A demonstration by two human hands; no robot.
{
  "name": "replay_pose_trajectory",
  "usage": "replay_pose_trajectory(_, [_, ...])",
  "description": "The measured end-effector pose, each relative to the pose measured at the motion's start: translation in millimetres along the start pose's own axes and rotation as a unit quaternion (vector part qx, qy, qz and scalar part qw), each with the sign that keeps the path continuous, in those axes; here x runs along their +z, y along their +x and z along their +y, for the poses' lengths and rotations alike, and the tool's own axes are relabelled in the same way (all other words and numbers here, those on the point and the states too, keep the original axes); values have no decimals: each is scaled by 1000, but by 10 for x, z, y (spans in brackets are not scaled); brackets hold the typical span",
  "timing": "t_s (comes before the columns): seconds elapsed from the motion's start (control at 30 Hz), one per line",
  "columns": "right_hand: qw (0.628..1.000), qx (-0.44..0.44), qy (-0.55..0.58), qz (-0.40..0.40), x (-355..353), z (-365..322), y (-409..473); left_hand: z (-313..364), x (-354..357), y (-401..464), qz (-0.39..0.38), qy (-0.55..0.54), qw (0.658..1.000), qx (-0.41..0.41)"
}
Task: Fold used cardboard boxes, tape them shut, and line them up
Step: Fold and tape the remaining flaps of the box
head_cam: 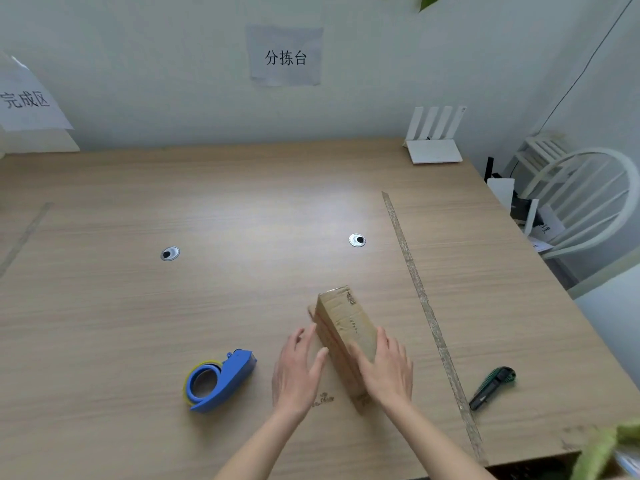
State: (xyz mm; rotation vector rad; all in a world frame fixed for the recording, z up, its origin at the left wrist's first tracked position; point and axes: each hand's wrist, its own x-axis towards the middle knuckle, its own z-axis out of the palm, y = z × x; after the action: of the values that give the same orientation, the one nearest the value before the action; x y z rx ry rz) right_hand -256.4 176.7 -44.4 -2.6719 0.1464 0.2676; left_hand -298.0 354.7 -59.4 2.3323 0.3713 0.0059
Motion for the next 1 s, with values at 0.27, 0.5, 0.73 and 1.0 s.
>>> replay_pose_trajectory(0.27, [970,-42,222,-87,39,155,54,5,74,7,-81,-67,993,44])
replay_pose_trajectory(0.5, [959,-113,241,-100,67,188,34,48,76,162,-65,-46,996,40])
replay_pose_trajectory(0.73, [956,-127,248,-88,36,112,9,-46,-219,131,-27,19,999,29])
replay_pose_trajectory(1.0, [966,-136,216,-42,-33,124,-30,-1082,-684,-107,67,159,980,-98])
